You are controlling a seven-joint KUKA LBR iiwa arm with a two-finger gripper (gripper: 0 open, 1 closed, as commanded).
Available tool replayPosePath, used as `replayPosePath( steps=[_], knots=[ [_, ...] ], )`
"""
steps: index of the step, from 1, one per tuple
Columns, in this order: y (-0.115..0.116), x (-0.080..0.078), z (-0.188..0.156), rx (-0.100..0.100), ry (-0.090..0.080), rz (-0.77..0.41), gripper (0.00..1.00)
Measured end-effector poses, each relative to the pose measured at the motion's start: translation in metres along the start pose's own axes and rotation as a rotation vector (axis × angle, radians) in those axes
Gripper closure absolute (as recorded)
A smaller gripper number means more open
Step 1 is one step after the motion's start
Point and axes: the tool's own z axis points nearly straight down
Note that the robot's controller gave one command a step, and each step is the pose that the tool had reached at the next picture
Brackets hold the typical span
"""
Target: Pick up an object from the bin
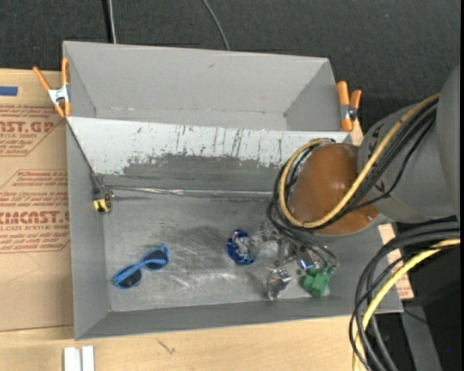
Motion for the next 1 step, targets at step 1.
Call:
replayPosePath(
  steps=[1],
  knots=[
    [0.0665, -0.0280, -0.0049, -0.007, 0.012, -0.094, 0.00]
  ],
)
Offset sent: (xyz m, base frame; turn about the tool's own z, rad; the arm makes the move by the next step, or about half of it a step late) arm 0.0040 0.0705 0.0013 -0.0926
